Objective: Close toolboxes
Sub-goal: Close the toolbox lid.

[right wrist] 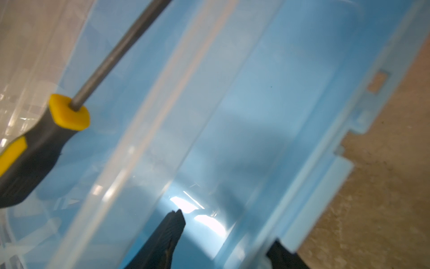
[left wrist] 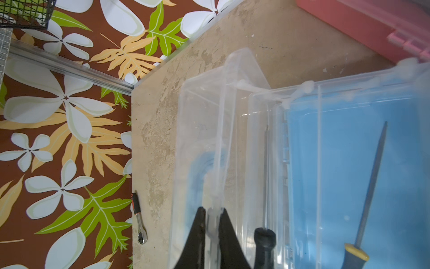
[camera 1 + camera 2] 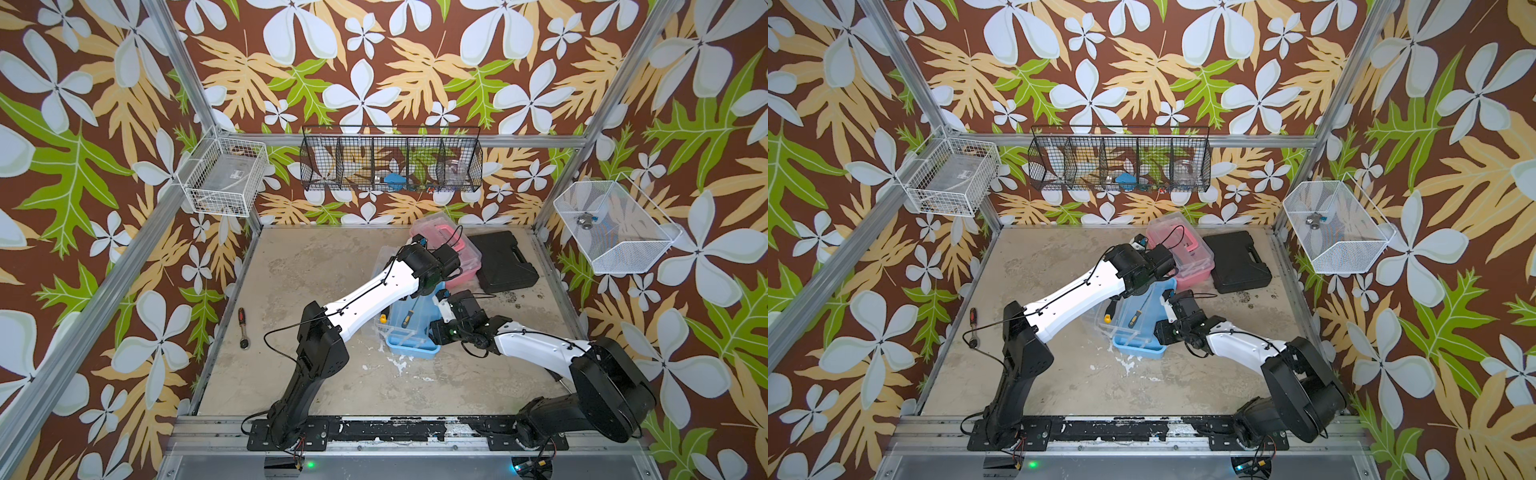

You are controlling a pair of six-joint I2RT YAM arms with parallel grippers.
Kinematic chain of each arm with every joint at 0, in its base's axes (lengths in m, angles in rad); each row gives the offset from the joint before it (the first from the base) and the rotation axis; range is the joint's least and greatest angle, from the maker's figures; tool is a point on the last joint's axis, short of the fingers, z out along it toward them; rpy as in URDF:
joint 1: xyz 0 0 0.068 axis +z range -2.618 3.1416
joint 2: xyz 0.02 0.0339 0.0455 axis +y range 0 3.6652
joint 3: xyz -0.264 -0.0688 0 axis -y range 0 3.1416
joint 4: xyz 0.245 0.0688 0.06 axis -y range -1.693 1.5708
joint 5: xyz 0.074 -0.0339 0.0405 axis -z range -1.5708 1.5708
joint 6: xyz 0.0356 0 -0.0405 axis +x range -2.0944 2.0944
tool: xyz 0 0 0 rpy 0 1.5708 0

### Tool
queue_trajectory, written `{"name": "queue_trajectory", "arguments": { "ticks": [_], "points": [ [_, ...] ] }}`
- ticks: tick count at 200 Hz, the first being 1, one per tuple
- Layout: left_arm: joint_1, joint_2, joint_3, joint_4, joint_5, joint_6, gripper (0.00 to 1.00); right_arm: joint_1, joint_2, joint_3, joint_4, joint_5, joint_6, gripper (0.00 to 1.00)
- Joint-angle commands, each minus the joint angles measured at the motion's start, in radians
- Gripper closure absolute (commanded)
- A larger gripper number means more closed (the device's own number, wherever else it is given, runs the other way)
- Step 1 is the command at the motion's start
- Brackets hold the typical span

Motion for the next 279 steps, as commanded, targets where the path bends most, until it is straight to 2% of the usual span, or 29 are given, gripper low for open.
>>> {"name": "queue_trajectory", "arguments": {
  "ticks": [1, 24, 70, 106, 131, 144, 161, 192, 209, 231, 279],
  "points": [
    [-0.026, 0.019, -0.001, 0.059, 0.369, -0.067, 0.84, 0.002, -0.015, -0.007, 0.148, -0.064, -0.007, 0.43],
    [-0.046, 0.023, -0.002, 0.073, 0.379, -0.079, 0.80, 0.001, -0.035, -0.034, 0.176, -0.068, 0.001, 0.40],
    [-0.075, 0.044, -0.013, 0.095, 0.400, -0.097, 0.80, -0.018, -0.063, -0.087, 0.207, -0.085, 0.024, 0.39],
    [-0.079, 0.038, 0.010, 0.099, 0.358, -0.108, 0.79, -0.076, -0.139, -0.119, 0.189, -0.106, 0.038, 0.37],
    [-0.080, -0.026, 0.022, 0.142, 0.282, -0.111, 0.64, -0.094, -0.191, -0.102, 0.141, -0.095, 0.035, 0.34],
    [-0.071, -0.079, -0.002, 0.178, 0.266, -0.105, 0.46, -0.094, -0.201, -0.093, 0.127, -0.101, 0.033, 0.32],
    [-0.030, -0.187, -0.112, 0.233, 0.291, -0.102, 0.31, -0.095, -0.206, -0.086, 0.115, -0.103, 0.033, 0.30],
    [0.077, -0.433, -0.499, 0.376, 0.361, -0.138, 0.16, -0.096, -0.194, -0.065, 0.084, -0.058, 0.031, 0.28],
    [0.107, -0.510, -0.681, 0.483, 0.418, -0.151, 0.01, -0.097, -0.171, -0.043, 0.059, -0.030, 0.033, 0.26],
    [0.124, -0.515, -0.798, 0.554, 0.462, -0.158, 0.00, -0.098, -0.152, -0.020, 0.039, -0.026, 0.030, 0.26],
    [0.134, -0.453, -0.893, 0.644, 0.512, -0.135, 0.00, -0.098, -0.155, -0.008, 0.005, 0.007, 0.027, 0.27]
  ]
}}
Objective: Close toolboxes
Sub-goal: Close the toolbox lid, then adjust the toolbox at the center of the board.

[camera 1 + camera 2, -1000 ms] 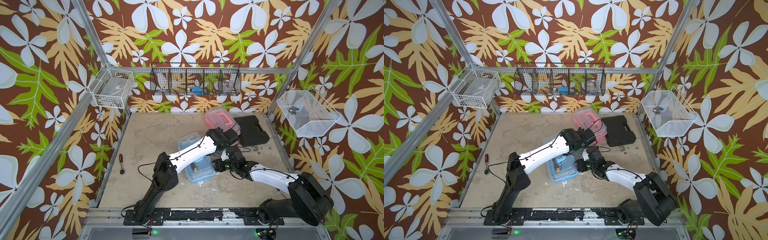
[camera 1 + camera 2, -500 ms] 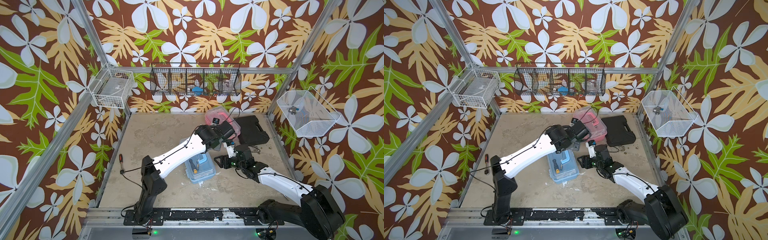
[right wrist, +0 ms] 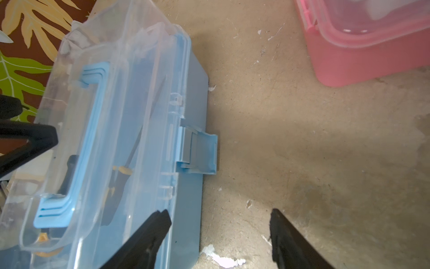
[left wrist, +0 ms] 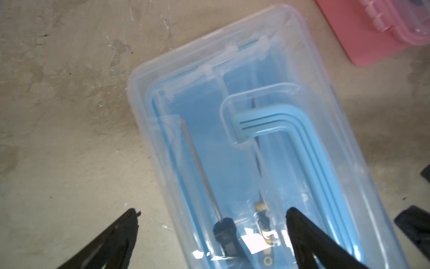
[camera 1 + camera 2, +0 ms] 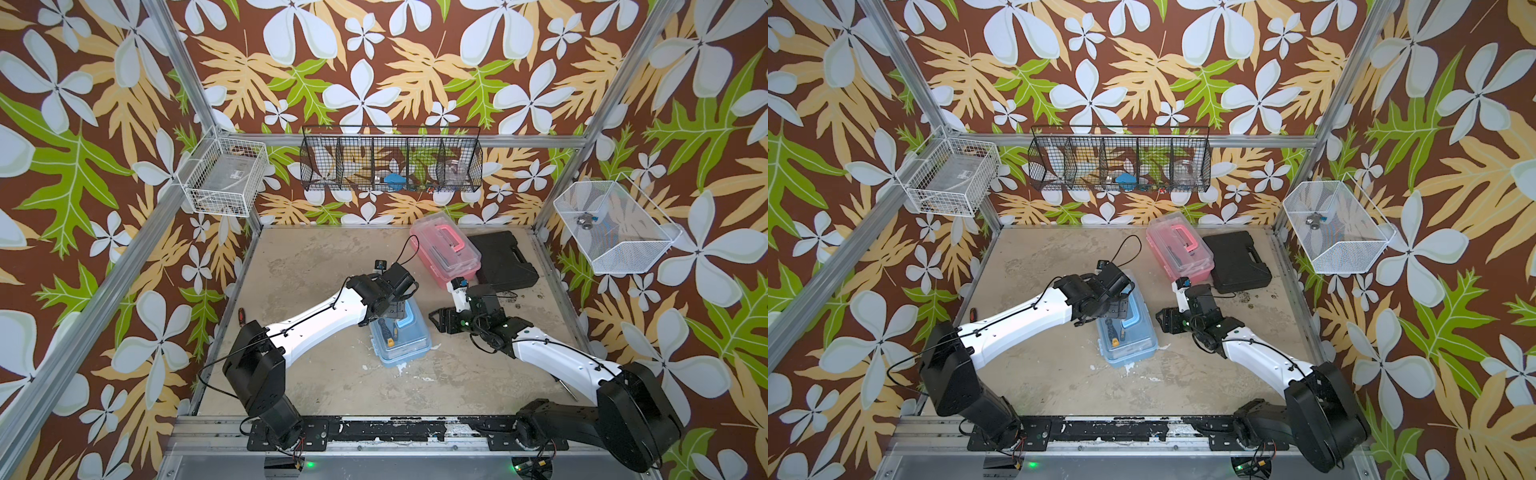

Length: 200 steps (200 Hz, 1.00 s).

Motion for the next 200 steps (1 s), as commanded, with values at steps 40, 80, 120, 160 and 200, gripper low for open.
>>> {"name": "queue_trajectory", "arguments": {
  "ticks": [40, 80, 120, 160, 200],
  "points": [
    [0.028, 0.052, -0.037, 0.082, 0.072, 0.062, 0.00, -0.001, -0.004, 0.021, -0.039, 0.048, -0.008, 0.27],
    [0.034, 0.068, -0.029, 0.074, 0.016, 0.133, 0.20, -0.005, 0.001, 0.035, -0.039, 0.026, -0.012, 0.27],
    [0.040, 0.079, -0.041, 0.080, -0.035, 0.190, 0.35, -0.072, -0.014, 0.008, 0.017, -0.122, 0.022, 0.25],
    [0.082, 0.053, -0.061, 0.133, 0.036, 0.231, 0.45, -0.144, -0.003, -0.069, 0.157, -0.314, 0.100, 0.21],
    [0.155, -0.036, -0.132, 0.200, 0.159, 0.248, 0.48, -0.172, 0.023, -0.135, 0.291, -0.403, 0.176, 0.21]
  ]
}}
